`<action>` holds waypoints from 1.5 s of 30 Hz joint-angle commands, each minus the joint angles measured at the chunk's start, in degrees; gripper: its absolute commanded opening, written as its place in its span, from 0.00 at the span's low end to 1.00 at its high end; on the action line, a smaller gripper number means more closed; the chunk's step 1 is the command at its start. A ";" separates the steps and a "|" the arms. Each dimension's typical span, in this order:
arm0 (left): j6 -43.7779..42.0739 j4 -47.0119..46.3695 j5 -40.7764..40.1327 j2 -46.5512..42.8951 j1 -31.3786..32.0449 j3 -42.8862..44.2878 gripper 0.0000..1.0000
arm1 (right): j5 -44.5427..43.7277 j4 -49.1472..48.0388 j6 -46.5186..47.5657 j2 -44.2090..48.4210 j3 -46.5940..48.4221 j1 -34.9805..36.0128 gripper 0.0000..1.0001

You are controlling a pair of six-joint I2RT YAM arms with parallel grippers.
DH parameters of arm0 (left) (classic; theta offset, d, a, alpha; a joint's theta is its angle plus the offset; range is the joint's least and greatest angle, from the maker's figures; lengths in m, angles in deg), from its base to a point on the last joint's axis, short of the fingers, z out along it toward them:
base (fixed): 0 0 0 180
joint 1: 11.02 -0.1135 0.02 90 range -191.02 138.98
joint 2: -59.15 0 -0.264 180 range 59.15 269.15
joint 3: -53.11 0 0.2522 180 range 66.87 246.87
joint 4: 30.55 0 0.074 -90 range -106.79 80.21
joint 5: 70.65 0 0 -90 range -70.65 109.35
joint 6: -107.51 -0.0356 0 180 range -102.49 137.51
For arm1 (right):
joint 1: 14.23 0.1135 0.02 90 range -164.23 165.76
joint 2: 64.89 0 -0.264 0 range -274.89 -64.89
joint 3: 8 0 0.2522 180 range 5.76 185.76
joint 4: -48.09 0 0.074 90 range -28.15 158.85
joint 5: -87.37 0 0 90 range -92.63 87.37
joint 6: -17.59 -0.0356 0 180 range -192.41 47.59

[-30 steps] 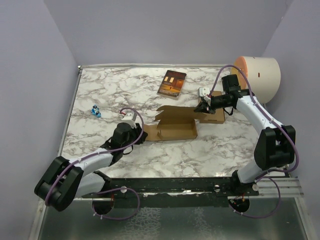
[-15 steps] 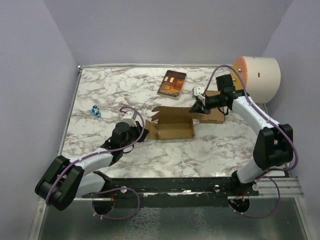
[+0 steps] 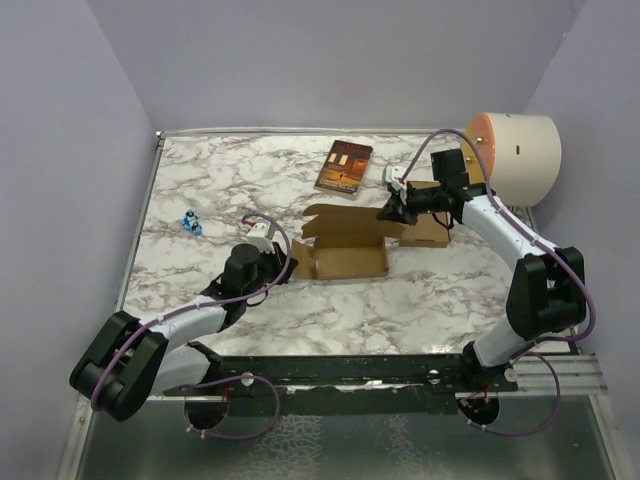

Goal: Fold the paper box

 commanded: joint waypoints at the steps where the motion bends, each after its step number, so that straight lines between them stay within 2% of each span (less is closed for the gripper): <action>1: -1.94 -1.02 0.35 -0.12 0.60 2.36 0.00 | -2.33 -2.93 -3.87 0.68 -1.04 1.74 0.01; 17: -5.59 1.72 -0.24 0.12 1.71 4.76 0.00 | -5.81 -4.56 -8.02 0.36 -0.61 2.61 0.01; 29: -7.30 7.10 2.80 3.35 2.32 11.51 0.03 | -4.87 -3.65 -6.85 0.02 -0.42 3.14 0.01; 31: -7.11 7.34 3.58 4.39 2.33 12.06 0.06 | -4.88 -3.56 -6.82 -0.09 -0.43 3.21 0.01; 38: -5.63 7.12 4.91 5.42 2.33 12.45 0.31 | -5.06 -3.36 -6.45 -0.29 -0.42 3.22 0.01; 45: -3.68 5.34 6.48 5.48 1.64 11.50 0.51 | -5.11 -3.16 -6.33 -0.35 -0.47 3.22 0.01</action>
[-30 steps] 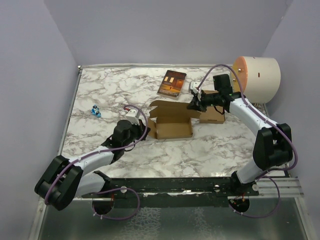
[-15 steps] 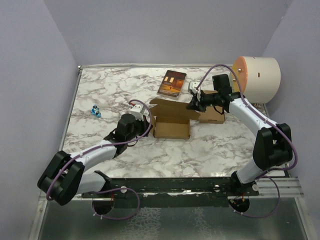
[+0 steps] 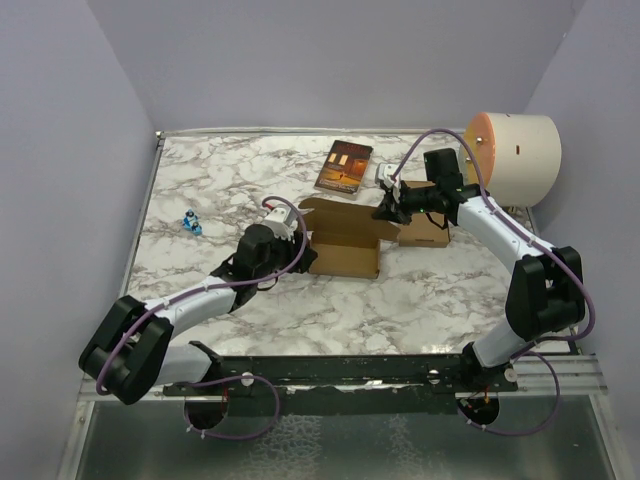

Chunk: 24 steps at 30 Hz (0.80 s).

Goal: Fold the paper box

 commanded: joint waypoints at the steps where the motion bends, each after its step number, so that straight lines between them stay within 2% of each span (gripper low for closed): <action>1: 2.49 -3.72 3.88 0.13 -0.74 -0.39 0.54 | -1.02 0.59 0.25 -0.36 -0.24 0.36 0.01; 11: 11.26 -15.16 15.19 -1.61 -7.00 -5.24 0.72 | -1.19 0.84 0.47 -0.75 -0.21 0.36 0.01; 14: 13.85 -18.43 18.03 -1.96 -8.72 -6.50 0.83 | -1.24 0.96 0.58 -0.99 -0.16 0.36 0.01; 19: 18.10 -22.61 20.02 -3.44 -12.50 -8.64 0.85 | -1.38 1.09 0.70 -1.04 -0.10 0.36 0.01; 24: 17.64 -17.47 16.37 -9.24 -17.54 -10.16 0.83 | -1.32 1.11 0.77 -1.02 -0.16 0.36 0.01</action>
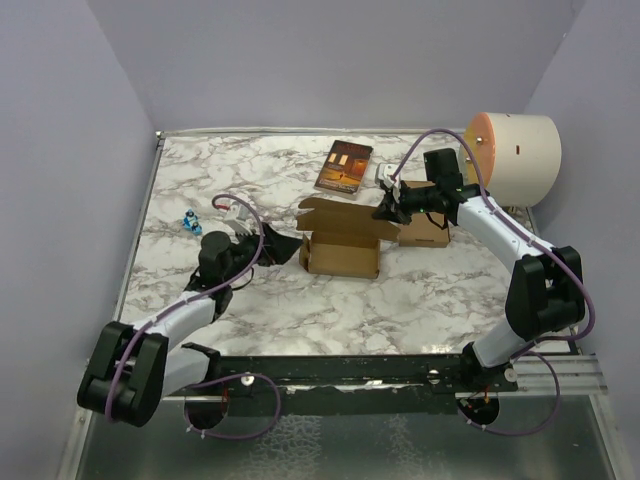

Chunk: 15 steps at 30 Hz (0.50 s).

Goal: Fold the paper box

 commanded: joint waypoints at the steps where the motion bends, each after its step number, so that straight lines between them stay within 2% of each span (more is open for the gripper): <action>1: 1.42 1.50 -1.25 -5.47 -4.05 -1.30 0.80 | -1.25 1.11 0.55 -0.85 -0.10 0.36 0.01; 2: 1.34 2.39 -1.66 -5.69 -4.64 -1.48 0.74 | -1.25 1.19 0.53 -0.91 -0.13 0.36 0.01; 5: 0.93 4.08 -1.89 -3.94 -5.31 -1.59 0.48 | -1.07 1.29 0.67 -1.04 -0.12 0.36 0.01; 8: 0.60 2.11 0.75 0.82 -5.32 -1.19 0.33 | -1.02 1.38 0.73 -1.13 -0.01 0.37 0.01; 11: 0.70 -0.88 2.89 5.85 -5.32 -0.61 0.32 | -0.99 1.47 0.73 -1.11 0.10 0.36 0.01; 15: 0.87 -3.90 4.85 11.49 -4.55 0.56 0.40 | -0.90 1.55 0.83 -1.21 0.08 0.36 0.01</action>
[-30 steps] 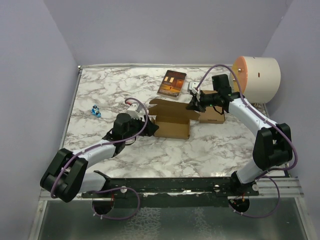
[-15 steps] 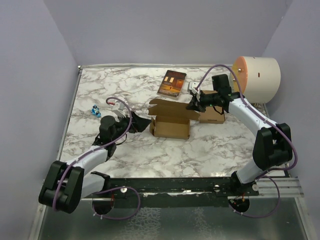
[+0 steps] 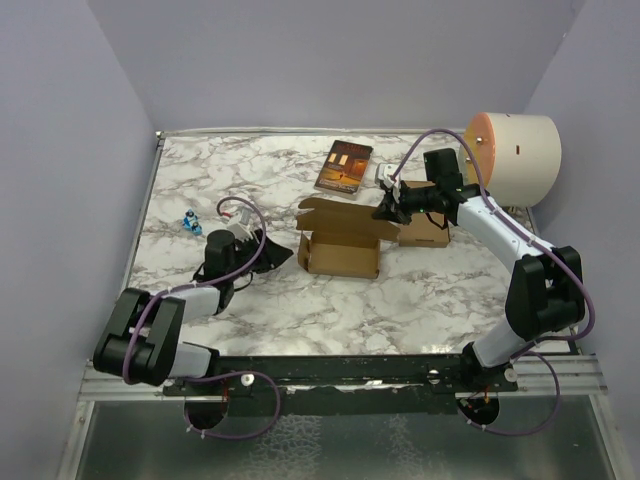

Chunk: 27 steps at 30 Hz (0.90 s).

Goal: Fold the paper box

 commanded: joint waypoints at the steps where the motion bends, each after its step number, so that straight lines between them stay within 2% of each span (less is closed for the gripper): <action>1: 0.16 -5.87 4.20 5.10 0.88 1.72 0.41 | -0.83 1.56 0.41 -1.28 0.04 0.34 0.01; 6: 0.56 -8.41 3.45 8.24 3.87 3.44 0.50 | -0.81 1.65 0.43 -1.35 0.17 0.34 0.01; 12: -0.45 -6.90 2.06 10.27 5.83 6.01 0.52 | -0.39 1.76 0.67 -1.43 0.06 0.43 0.01; 21: -6.00 6.22 -3.92 12.20 9.57 12.37 0.52 | -0.28 1.81 0.72 -1.47 0.08 0.71 0.01; 27: -8.25 10.94 -7.76 13.60 11.65 15.12 0.48 | -0.32 1.86 0.75 -1.41 0.17 0.87 0.01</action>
